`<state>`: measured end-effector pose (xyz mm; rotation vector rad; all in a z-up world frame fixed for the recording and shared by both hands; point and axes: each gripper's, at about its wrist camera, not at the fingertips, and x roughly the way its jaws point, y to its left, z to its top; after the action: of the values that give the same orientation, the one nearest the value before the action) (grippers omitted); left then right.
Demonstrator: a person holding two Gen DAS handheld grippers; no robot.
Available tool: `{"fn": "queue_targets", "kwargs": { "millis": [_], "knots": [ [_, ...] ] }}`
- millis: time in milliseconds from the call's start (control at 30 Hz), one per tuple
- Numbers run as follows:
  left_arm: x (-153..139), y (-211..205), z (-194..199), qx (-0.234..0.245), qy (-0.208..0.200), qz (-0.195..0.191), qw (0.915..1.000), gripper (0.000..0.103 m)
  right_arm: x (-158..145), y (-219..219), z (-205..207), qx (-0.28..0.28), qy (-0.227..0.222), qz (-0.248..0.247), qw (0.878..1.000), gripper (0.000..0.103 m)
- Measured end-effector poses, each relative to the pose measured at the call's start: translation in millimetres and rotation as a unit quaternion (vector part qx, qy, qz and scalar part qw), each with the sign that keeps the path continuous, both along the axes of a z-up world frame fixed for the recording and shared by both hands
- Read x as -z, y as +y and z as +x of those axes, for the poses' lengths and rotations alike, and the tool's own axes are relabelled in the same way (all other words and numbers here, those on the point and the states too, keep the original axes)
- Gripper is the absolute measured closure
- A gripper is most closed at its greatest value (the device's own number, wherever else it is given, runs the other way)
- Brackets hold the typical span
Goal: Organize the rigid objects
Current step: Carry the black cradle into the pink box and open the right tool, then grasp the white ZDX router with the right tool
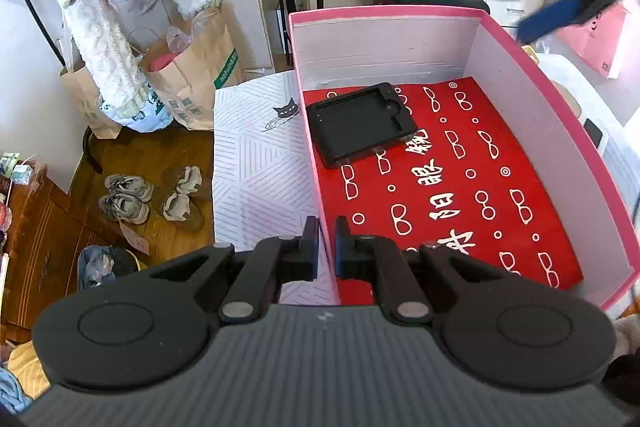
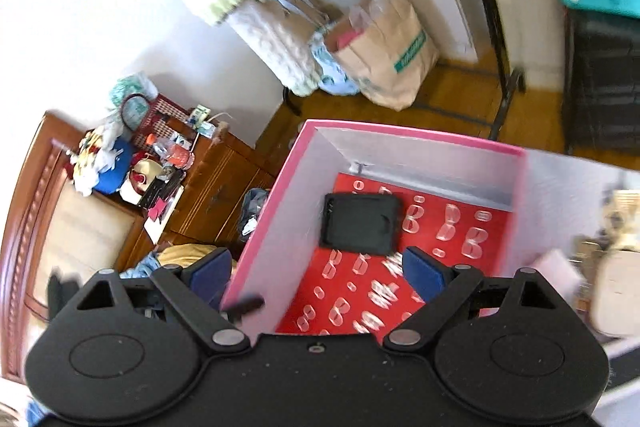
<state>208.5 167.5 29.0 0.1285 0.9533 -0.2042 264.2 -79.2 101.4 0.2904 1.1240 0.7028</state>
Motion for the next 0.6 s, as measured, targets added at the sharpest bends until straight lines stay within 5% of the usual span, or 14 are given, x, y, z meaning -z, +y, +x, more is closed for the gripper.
{"fn": "queue_targets", "kwargs": {
  "millis": [200,400,600],
  "knots": [
    [2.4,1.8,0.1,0.004,-0.001,-0.009,1.0,0.095,10.9,-63.3,-26.8,0.025,-0.012,-0.023,0.999,0.008],
    [5.8,0.2,-0.7,0.006,-0.003,-0.007,1.0,0.093,56.7,-99.6,-53.3,0.021,-0.034,-0.086,0.995,0.01],
    [5.3,0.4,-1.6,0.003,-0.001,-0.007,1.0,0.093,94.1,-104.9,-72.7,-0.02,-0.098,-0.164,0.981,0.037]
  ]
}}
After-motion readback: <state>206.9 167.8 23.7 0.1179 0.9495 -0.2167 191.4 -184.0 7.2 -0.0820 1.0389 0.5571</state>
